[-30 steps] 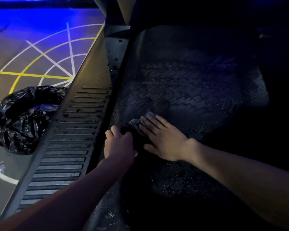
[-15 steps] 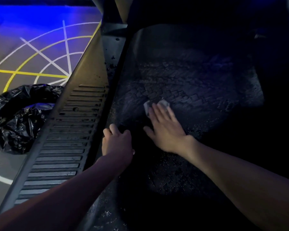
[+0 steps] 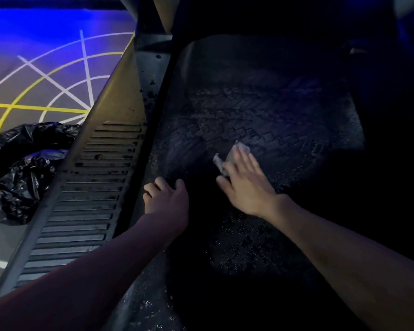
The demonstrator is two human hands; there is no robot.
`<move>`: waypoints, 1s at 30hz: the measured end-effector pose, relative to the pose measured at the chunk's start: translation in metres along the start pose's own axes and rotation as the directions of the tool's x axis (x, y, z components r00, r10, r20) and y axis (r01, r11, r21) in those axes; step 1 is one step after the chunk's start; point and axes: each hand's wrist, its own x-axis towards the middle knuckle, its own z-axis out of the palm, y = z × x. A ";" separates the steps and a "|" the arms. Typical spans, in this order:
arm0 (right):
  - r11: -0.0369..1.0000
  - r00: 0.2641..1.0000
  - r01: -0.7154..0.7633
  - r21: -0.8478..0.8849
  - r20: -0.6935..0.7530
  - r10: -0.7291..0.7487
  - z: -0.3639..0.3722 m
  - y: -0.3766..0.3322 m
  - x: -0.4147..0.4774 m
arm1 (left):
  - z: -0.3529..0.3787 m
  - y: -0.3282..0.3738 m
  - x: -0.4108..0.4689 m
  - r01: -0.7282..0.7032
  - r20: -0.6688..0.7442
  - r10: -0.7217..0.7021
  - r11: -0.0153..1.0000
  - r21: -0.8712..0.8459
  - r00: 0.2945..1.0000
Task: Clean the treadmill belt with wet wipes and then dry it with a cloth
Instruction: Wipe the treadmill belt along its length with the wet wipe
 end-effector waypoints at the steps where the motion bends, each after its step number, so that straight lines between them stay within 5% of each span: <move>1: 0.999 1.000 0.029 -0.027 0.001 -0.029 0.002 -0.006 -0.001 | 0.000 0.002 0.000 -0.060 0.005 0.060 0.998 0.037 0.998; 5: 0.978 0.985 0.170 -0.118 0.043 -0.166 0.006 -0.002 -0.008 | -0.001 0.024 0.004 -0.296 0.094 0.294 0.955 0.012 0.951; 8: 0.995 0.999 -0.046 -0.085 0.016 0.047 0.001 0.014 -0.003 | -0.006 0.038 0.011 -0.236 0.202 0.248 0.968 -0.082 0.947; 13: 0.972 0.987 0.160 -0.175 0.058 -0.152 0.008 0.020 -0.017 | 0.000 0.047 0.011 -0.200 0.186 0.219 0.973 -0.116 0.958; 17: 0.993 0.999 -0.042 -0.107 -0.018 0.040 0.001 0.034 -0.016 | 0.002 0.056 0.009 -0.168 0.179 0.181 0.982 -0.087 0.967; 21: 0.961 0.980 0.199 -0.190 0.067 -0.190 0.008 0.031 -0.040 | -0.003 0.069 0.011 -0.100 0.206 0.107 0.994 -0.044 0.973; 25: 0.989 0.994 -0.104 -0.105 -0.037 0.100 0.003 0.059 -0.036 | -0.003 0.078 0.012 -0.106 0.197 0.098 0.994 0.029 0.975; 30: 0.995 0.996 0.091 -0.035 -0.005 -0.091 0.008 0.044 -0.054 | 0.002 0.086 0.012 -0.250 0.145 0.235 0.963 0.098 0.961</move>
